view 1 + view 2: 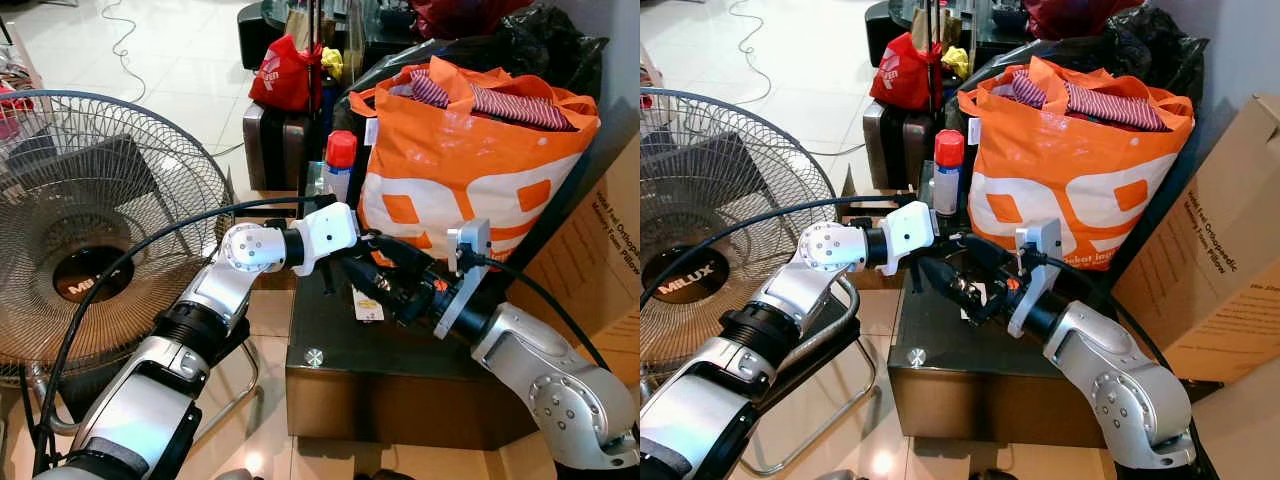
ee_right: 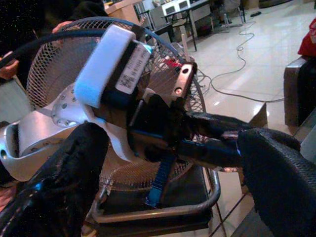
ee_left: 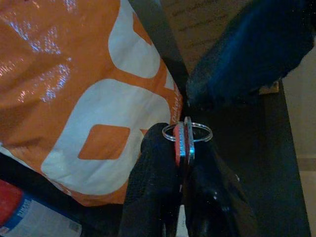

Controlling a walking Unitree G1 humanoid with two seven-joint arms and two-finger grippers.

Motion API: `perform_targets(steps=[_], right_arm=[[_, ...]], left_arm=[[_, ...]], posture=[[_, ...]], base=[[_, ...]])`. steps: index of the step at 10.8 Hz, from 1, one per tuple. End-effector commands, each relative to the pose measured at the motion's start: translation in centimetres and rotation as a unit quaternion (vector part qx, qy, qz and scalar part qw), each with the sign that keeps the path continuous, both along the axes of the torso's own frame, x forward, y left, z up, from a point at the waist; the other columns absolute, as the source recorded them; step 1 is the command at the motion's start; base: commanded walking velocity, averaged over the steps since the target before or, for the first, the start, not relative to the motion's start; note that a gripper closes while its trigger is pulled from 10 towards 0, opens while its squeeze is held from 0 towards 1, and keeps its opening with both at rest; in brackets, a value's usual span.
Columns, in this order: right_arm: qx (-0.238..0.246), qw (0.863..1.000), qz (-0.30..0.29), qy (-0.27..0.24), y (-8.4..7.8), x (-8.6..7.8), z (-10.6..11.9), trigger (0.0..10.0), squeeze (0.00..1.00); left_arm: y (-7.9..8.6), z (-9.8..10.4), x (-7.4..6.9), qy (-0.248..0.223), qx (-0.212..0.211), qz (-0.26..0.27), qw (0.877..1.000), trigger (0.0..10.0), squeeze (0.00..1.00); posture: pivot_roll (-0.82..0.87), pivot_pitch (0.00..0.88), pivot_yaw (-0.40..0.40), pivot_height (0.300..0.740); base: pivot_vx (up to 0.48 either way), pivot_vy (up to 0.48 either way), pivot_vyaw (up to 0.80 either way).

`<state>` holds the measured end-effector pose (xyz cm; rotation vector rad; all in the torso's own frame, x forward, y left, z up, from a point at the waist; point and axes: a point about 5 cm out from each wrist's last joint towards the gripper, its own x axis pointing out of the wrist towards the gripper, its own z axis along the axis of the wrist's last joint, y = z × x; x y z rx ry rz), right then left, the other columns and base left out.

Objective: Hang keys on a hook

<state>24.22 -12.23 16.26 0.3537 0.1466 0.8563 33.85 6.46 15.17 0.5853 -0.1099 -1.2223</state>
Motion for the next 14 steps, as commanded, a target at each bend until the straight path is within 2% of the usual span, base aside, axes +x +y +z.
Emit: perform_targets(steps=[1,3,4,5,7,9,10,11,13,14], right_arm=[[0.0,1.0,-0.003,-0.008,-0.2,-0.1,0.5,10.0,0.0],[-0.053,0.993,-0.102,0.015,-1.9,1.6,-1.1,10.0,0.0],[-0.142,0.969,-0.201,0.033,-4.2,2.6,-3.2,10.0,0.0],[-0.185,0.943,-0.273,0.041,-6.0,3.0,-4.1,10.0,0.0],[-0.232,0.903,-0.36,0.027,-8.1,2.6,-4.5,10.0,0.0],[-0.248,0.911,-0.329,0.011,-6.6,0.9,-4.6,10.0,0.0],[-0.241,0.92,-0.31,0.009,-5.6,-0.2,-4.3,10.0,0.0],[-0.23,0.926,-0.298,0.012,-5.2,-0.9,-4.1,10.0,0.0],[-0.245,0.946,-0.212,0.028,-3.9,-3.8,-4.2,10.0,0.0],[-0.259,0.951,-0.161,0.044,-3.4,-5.5,-4.3,10.0,0.0]], left_arm=[[-0.2,1.0,0.4,-0.021,0.0,-0.003,1.0,0.0,0.0],[-0.3,0.5,0.3,-0.005,-0.001,0.002,1.0,0.0,0.0],[-0.1,-0.9,0.3,0.025,0.008,0.032,0.999,0.0,0.0],[0.0,-1.9,0.2,0.032,0.024,0.049,0.998,0.0,0.0],[-0.5,-3.4,0.0,0.047,0.023,0.07,0.996,0.0,0.0],[-1.3,-5.9,-0.7,0.076,0.03,0.091,0.992,0.0,0.0],[-1.2,-7.1,-0.8,0.089,0.043,0.114,0.989,0.0,0.0],[-1.0,-7.7,-0.9,0.095,0.055,0.13,0.985,0.0,0.0],[0.0,-9.6,-1.2,0.111,0.102,0.168,0.974,0.0,0.0],[0.5,-10.3,-1.3,0.121,0.12,0.187,0.968,0.0,0.0]], posture=[[-0.12,0.0,-0.044,0.74],[-0.12,0.0,-0.043,0.74],[-0.13,0.0,-0.032,0.74],[-0.14,0.0,-0.023,0.74],[-0.16,0.0,-0.014,0.74],[-0.21,0.031,-0.008,0.74],[-0.25,0.102,-0.009,0.74],[-0.26,0.129,-0.01,0.74],[-0.33,0.239,-0.006,0.74],[-0.34,0.262,-0.004,0.74]], base=[[0.0,0.0,0.0],[0.0,0.0,0.0],[0.0,0.0,0.0],[0.0,0.0,0.0],[0.0,0.0,0.0],[0.0,0.0,0.0],[0.0,0.0,0.0],[0.0,0.0,0.0],[0.0,0.0,0.0],[0.0,0.0,0.0]])
